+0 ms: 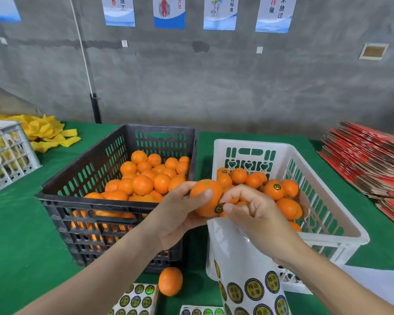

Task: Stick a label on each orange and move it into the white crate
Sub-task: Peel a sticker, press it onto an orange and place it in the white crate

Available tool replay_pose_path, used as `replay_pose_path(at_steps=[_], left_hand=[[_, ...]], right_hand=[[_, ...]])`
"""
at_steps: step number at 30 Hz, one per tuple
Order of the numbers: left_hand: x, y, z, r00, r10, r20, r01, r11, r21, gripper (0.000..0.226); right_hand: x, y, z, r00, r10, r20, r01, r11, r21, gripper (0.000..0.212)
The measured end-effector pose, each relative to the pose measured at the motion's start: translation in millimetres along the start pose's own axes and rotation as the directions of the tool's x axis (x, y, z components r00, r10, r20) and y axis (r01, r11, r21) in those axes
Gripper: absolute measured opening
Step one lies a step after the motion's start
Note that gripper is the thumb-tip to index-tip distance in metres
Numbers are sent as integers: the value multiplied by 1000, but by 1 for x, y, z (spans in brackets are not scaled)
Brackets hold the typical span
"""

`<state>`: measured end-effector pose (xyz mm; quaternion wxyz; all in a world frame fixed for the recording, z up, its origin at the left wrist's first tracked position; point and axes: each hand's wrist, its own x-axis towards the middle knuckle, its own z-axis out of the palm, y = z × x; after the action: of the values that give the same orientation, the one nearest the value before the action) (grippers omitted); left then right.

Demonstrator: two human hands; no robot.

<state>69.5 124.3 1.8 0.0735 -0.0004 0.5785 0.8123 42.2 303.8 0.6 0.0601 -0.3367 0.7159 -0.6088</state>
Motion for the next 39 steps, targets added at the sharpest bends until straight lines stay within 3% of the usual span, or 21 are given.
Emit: replay_pose_path(at_steps=[6,10,13,16,20,24,27,31,35,39], left_hand=[[0,-5,2,999,11,36,-9,999,-33,53],[0,-7,4,999,17,46,-16,1000,-25,44],[1,-10,5,1000,13,-28,-13,1000,1,58],[1,-10,4,999,8,-52,-6,1000,28,68],[2,-8,-3,1000,-21,-14,22,997,71,70],[4,-8,-6,999,-42,7,41,991,130,63],[6,-13,-6,999,-52,2,51,986,156,65],[8,-20,-4,999,-54,5,52,980,190,64],[12,-21,-3,999,-6,48,-6,969,245,79],[12,-20,-6,949,-26,314,-67,957,283,98]], right_hand=[[2,3,1,1000,4,-31,-5,999,-39,13],[1,3,6,994,-67,-90,48,979,-200,15],[0,2,9,979,-160,-123,103,922,-374,14],[2,2,9,975,-178,-135,101,892,-442,23],[10,5,-2,993,25,-118,-69,922,-381,75],[15,9,-10,992,126,1,-119,939,-323,63],[13,14,-9,991,107,76,-82,955,-284,41],[9,16,-7,990,88,107,-68,981,-179,37],[8,20,-3,995,101,13,-100,994,-54,36],[11,18,0,974,154,-167,-130,981,147,51]])
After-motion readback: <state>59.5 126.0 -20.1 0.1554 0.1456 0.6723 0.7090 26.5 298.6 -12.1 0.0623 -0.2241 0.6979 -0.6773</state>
